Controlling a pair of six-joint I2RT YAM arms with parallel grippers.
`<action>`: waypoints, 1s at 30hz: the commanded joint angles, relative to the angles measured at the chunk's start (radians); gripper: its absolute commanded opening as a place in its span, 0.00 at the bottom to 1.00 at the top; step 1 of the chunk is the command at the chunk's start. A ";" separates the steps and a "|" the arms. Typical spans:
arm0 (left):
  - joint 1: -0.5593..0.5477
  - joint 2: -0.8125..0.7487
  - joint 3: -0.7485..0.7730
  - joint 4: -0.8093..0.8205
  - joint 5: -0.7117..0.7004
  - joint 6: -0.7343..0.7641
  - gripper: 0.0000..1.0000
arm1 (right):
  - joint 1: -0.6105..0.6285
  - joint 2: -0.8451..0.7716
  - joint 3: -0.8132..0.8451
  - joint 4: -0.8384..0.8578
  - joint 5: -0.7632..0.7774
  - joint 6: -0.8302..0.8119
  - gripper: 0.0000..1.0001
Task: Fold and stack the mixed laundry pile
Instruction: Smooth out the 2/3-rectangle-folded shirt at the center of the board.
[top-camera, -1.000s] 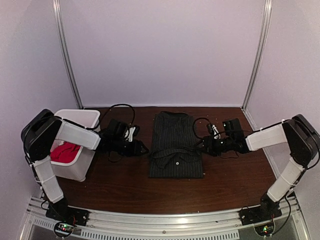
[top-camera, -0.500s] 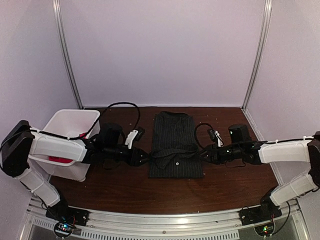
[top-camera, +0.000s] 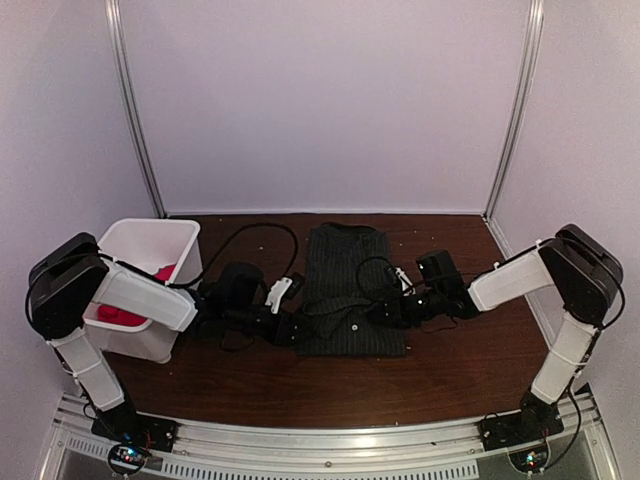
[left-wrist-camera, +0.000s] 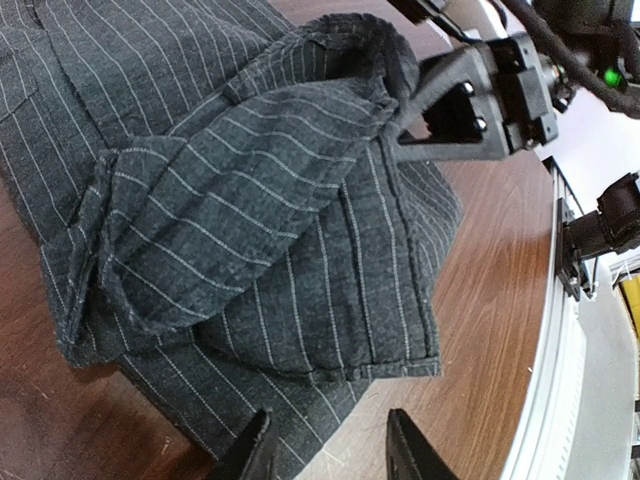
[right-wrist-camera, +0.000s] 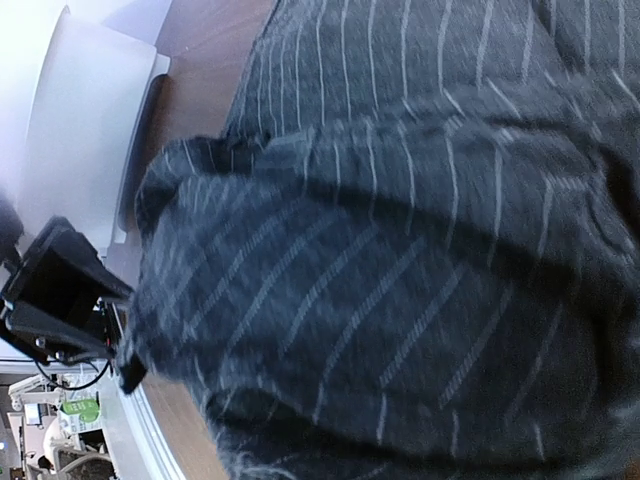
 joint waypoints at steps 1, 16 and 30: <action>0.005 -0.017 -0.011 0.040 -0.017 0.017 0.38 | 0.005 0.107 0.154 0.043 0.021 -0.034 0.24; 0.007 0.002 -0.005 -0.026 -0.103 0.187 0.41 | -0.032 0.338 0.297 0.112 -0.025 -0.003 0.29; 0.008 0.222 0.383 -0.187 -0.135 0.295 0.39 | -0.099 -0.045 0.235 -0.026 -0.070 -0.025 0.48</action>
